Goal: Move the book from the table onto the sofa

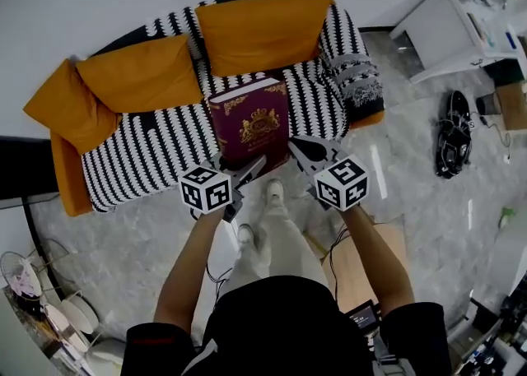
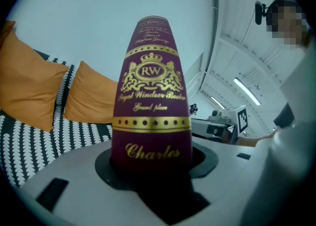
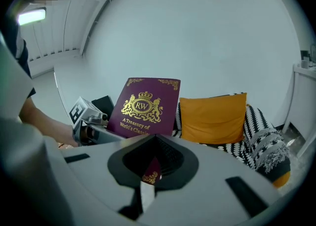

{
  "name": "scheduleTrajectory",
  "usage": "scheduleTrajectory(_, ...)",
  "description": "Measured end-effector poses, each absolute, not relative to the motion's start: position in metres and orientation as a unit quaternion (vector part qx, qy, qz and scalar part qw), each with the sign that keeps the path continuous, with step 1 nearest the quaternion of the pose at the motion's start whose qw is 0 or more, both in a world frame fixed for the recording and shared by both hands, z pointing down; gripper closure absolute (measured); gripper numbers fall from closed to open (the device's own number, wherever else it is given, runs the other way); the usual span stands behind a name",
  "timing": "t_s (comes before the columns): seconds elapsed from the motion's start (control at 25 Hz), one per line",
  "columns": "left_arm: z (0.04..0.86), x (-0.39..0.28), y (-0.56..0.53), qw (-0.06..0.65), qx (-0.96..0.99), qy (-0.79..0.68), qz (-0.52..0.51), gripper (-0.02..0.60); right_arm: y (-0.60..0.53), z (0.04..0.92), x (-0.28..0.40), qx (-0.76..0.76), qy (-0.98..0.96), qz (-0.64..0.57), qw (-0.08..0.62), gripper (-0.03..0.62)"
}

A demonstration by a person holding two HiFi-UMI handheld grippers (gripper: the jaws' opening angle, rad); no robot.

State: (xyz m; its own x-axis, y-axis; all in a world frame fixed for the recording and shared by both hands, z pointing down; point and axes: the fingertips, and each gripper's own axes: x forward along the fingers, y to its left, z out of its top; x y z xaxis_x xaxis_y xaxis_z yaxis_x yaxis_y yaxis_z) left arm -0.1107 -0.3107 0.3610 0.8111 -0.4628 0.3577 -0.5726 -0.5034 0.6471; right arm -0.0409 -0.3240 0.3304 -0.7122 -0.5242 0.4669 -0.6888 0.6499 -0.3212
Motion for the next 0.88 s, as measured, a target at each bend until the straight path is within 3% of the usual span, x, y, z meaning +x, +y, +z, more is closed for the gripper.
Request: scheduleTrajectory(0.88, 0.535, -0.117, -0.377, 0.477, 0.807, -0.34, 0.077, 0.337, -0.394, 0.497, -0.039, 0.334, -0.869, 0.317, 0.183, 0.577)
